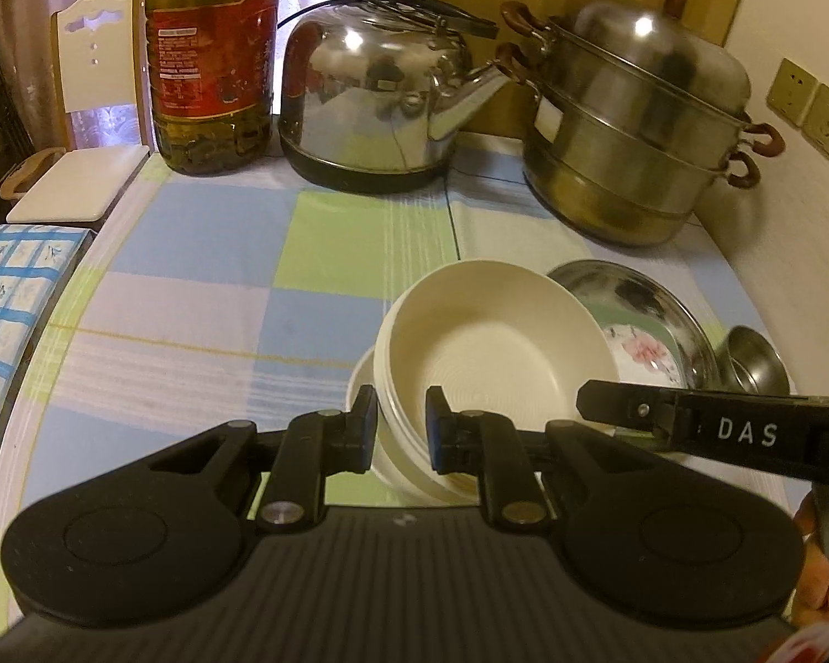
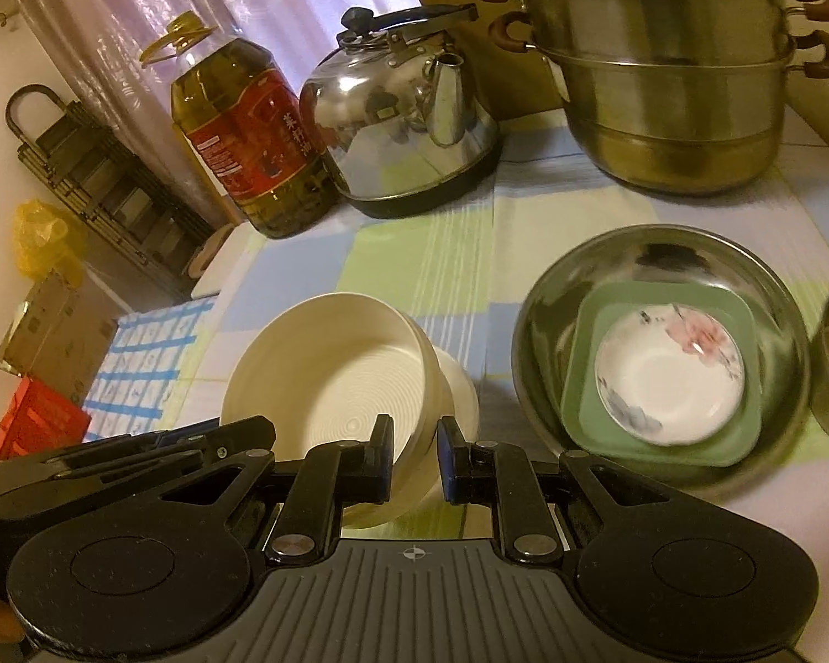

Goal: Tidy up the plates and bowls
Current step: 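Lift the cream bowl with the left tool and carry it toward the white ceramic bowl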

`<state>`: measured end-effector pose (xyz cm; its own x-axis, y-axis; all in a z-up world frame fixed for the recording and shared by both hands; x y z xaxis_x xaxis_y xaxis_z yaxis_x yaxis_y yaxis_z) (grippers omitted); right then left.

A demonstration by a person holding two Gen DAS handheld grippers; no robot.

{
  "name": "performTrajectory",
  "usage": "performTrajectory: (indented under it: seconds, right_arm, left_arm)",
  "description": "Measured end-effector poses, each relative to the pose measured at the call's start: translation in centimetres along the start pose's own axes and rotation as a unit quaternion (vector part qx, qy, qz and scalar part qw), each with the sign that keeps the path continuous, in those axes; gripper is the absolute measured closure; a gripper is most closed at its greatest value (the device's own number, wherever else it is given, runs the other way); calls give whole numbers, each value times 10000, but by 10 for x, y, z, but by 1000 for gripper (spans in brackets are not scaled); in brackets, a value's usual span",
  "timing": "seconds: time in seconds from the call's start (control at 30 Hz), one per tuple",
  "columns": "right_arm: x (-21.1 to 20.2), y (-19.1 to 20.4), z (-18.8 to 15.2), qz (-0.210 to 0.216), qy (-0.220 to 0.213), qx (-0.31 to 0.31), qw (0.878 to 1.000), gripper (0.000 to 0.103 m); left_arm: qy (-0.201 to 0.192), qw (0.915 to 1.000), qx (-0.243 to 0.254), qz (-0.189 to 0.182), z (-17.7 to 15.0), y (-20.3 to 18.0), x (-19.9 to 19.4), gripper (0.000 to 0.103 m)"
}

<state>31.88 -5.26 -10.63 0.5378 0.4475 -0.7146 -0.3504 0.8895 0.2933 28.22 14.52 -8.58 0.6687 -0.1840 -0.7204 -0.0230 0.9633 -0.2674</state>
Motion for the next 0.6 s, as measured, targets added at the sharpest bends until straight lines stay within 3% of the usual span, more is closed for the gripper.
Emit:
performTrajectory:
  seconds: [0.6]
  right_arm:
    - [40, -6, 3, -81, 370, 50, 9993, 85]
  left_arm:
    - [294, 9995, -110, 85, -3, 16, 36, 87]
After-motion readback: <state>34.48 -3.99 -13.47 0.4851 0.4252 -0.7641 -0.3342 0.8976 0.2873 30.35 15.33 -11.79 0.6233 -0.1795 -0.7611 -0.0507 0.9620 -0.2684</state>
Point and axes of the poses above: each gripper's, at about its wrist camera, not at the fingertips, and x roughly the way its jaws point, y to its left, z to its top, the point moved 4 cm from there along x, roughly the way its jaws point, and after that the axes turned 10 degrees about -z, right-handed, at the moved point
